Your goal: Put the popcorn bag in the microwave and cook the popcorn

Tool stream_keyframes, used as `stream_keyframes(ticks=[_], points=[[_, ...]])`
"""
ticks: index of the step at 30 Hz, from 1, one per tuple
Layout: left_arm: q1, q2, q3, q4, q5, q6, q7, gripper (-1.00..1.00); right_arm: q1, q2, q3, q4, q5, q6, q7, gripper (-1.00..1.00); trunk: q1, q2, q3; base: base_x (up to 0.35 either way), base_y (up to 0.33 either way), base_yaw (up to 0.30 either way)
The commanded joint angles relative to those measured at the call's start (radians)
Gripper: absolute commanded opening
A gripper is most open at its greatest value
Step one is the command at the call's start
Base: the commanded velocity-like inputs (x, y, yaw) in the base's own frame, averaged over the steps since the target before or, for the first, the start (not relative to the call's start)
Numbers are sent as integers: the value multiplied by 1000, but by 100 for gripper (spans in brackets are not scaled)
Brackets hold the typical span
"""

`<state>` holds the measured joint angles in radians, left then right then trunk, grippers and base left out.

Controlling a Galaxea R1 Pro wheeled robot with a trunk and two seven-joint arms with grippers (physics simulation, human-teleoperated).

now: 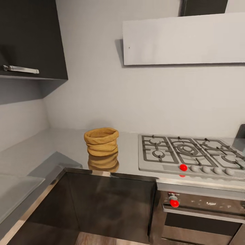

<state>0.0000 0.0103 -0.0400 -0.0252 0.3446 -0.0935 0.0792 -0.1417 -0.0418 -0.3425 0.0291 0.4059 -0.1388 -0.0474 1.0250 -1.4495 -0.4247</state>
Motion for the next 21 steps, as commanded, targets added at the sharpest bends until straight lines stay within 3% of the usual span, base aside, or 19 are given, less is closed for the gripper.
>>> stream_keyframes(ticks=[1,21], points=[[0,0,-5,-1,5,-2,3,100,-1,0,-8,3,11,-5,-5,100,0,-1,-1,0,0,-13],[0,-1,2,-1,12,-2,4,100,-1,-1,-4,3,13,-2,-2,100,0,-1,-1,0,0,21]])
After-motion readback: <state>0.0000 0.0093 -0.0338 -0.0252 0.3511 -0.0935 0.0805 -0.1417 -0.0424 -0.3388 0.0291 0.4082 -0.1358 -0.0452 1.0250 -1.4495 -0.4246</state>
